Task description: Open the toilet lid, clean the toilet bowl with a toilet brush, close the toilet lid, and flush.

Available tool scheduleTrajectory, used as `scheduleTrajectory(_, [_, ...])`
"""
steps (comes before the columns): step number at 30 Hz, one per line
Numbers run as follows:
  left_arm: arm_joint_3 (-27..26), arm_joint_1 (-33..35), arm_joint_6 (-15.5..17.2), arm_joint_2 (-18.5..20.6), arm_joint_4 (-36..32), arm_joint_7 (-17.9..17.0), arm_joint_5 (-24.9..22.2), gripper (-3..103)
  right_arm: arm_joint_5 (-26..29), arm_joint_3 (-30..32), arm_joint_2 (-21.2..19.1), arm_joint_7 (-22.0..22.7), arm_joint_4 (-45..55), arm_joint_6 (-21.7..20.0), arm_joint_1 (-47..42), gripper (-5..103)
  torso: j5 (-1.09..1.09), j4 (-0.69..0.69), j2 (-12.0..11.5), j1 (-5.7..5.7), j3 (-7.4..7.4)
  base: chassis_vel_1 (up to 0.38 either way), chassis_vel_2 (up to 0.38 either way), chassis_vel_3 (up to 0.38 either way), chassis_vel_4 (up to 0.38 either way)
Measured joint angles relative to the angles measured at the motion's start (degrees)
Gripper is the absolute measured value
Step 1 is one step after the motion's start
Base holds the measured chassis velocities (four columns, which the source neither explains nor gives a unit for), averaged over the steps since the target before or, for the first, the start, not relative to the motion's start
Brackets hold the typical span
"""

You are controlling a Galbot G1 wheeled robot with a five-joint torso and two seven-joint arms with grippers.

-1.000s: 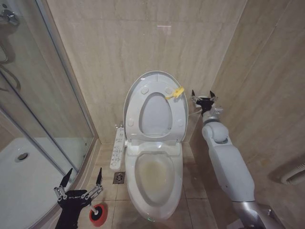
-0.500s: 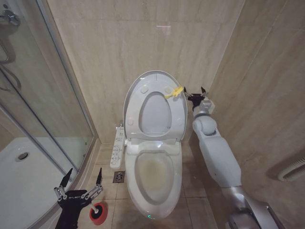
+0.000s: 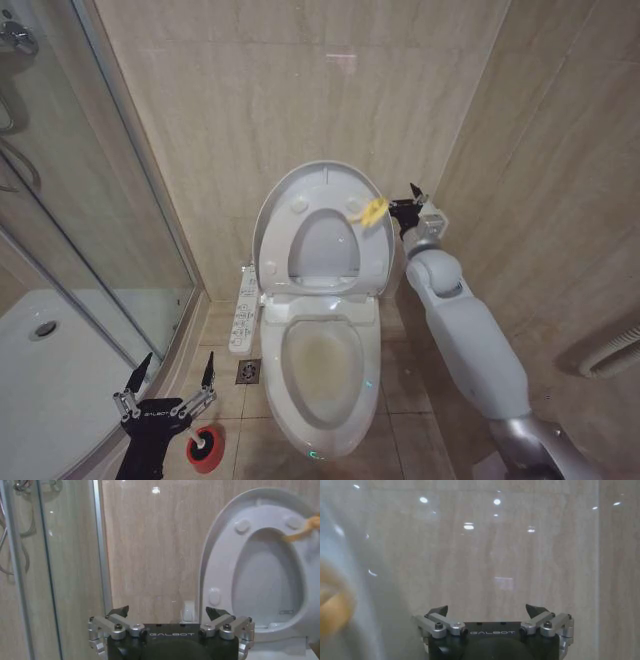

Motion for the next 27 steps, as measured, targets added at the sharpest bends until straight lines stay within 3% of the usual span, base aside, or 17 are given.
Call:
scheduleTrajectory(6, [0.00,0.00,0.00,0.01,0.00,0.00,0.00,100,4.35,3.63,-4.20,0.01,10.14,-2.20,-7.90,100,-0.01,-0.02,0.00,0.00,-0.01,0.000,0.000,0.000,0.000])
scheduleTrajectory(7, [0.00,0.00,0.00,0.01,0.00,0.00,0.00,100,5.70,5.20,-5.54,0.24,13.38,-2.70,-11.59,100,-0.02,-0.09,0.00,0.00,-0.01,0.000,0.000,0.000,0.000])
scheduleTrajectory(9, [0.00,0.00,0.00,-0.01,0.00,0.00,0.00,100,6.95,7.18,-7.28,0.77,16.91,-3.13,-16.68,100,0.00,-0.07,0.00,0.00,0.00,0.000,0.000,0.000,0.000])
scheduleTrajectory(13, [0.00,0.00,0.00,0.00,0.00,0.00,0.00,100,7.81,9.85,-8.12,2.56,21.62,-3.68,-22.52,100,0.00,-0.06,0.01,-0.01,-0.01,0.000,0.000,0.000,0.000])
scheduleTrajectory(18, [0.00,0.00,0.00,0.01,0.00,0.00,0.00,100,8.21,12.46,-7.61,4.06,26.39,-4.17,-28.80,100,-0.02,-0.04,0.00,-0.01,-0.01,0.000,0.000,0.000,0.000])
scheduleTrajectory(27, [0.00,0.00,0.00,0.00,0.00,0.00,0.00,100,2.84,16.50,-1.91,4.23,32.01,-3.59,-41.87,100,-0.01,-0.06,0.00,-0.01,-0.01,0.000,0.000,0.000,0.000])
